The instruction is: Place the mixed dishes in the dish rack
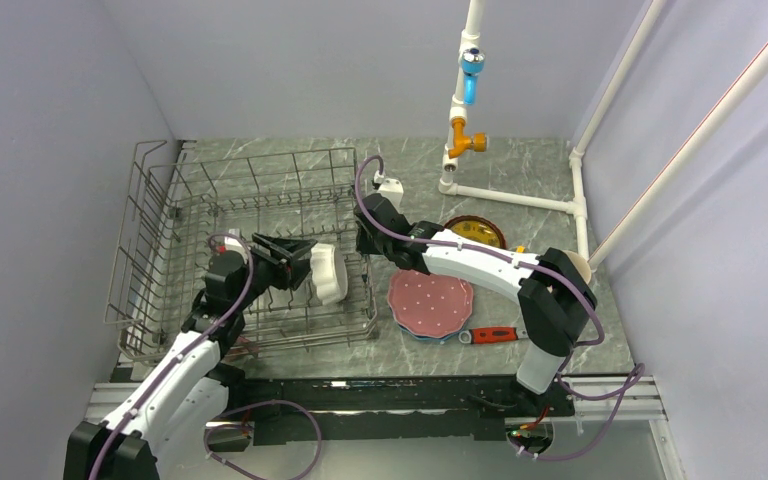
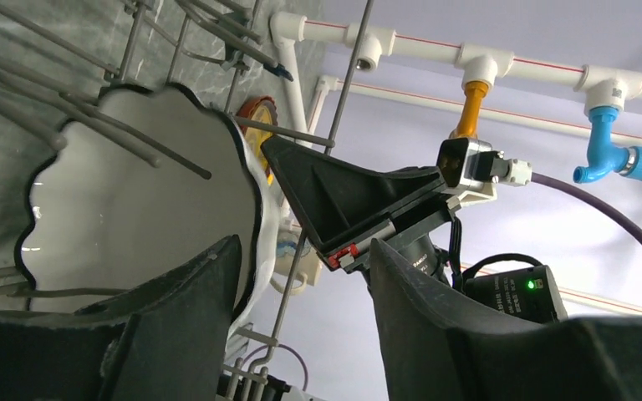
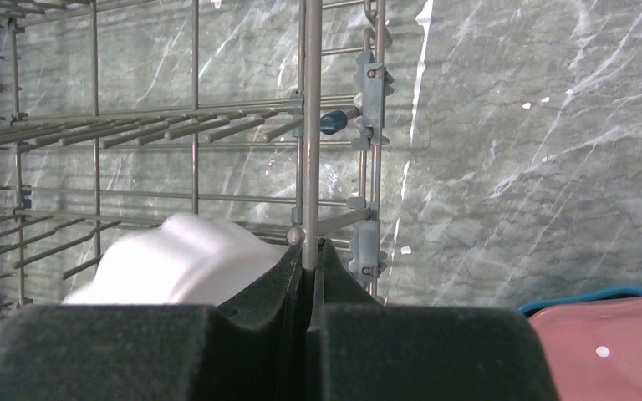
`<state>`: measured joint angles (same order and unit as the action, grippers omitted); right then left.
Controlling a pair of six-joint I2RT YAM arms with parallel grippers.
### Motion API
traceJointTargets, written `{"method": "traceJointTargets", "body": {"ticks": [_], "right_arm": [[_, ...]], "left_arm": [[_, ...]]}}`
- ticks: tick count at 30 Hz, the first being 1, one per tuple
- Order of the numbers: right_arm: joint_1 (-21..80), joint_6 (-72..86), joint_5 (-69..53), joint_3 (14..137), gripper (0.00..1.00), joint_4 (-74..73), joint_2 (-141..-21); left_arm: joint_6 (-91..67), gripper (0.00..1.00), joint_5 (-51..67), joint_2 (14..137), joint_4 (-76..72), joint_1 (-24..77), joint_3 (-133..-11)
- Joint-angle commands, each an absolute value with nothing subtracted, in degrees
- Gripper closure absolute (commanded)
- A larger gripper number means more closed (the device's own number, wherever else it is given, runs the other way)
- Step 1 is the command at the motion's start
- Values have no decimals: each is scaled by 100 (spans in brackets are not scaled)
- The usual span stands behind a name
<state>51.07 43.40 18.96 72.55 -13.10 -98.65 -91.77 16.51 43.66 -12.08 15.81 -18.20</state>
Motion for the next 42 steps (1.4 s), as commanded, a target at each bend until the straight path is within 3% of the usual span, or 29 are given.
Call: {"method": "traceJointTargets", "body": {"ticks": [1, 6, 11, 15, 23, 28, 39, 42], "right_arm": [[5150, 4326, 1765, 7322, 100, -844, -9690], [5145, 4311, 1768, 7330, 100, -844, -9703], [5137, 4298, 1742, 7372, 100, -858, -9742], [5144, 4269, 1747, 7400, 100, -879, -9771], [5135, 4219, 1751, 7406, 100, -873, -9756], [5137, 4193, 1693, 7438, 100, -886, -9779], [5114, 4110, 1562, 7378, 100, -846, -9726], [5115, 4064, 1468, 7368, 96, -798, -9725]], "left_arm": [[-8383, 37, 1434, 4206, -684, 1577, -2382], [-7918, 41, 1538, 4467, -412, 1580, -2527], [-7687, 38, 1729, 4805, -630, 1656, -2698], [-7390, 27, 1655, 5089, -461, 2009, -3100], [-7015, 17, 1911, 5297, -439, 2220, -3464], [-6959, 1, 1771, 5148, -124, 2218, -3283], [-6263, 1, 1209, 4499, 798, 2215, -3260], [-6223, 1, 1291, 4450, 747, 2212, -3251]]}}
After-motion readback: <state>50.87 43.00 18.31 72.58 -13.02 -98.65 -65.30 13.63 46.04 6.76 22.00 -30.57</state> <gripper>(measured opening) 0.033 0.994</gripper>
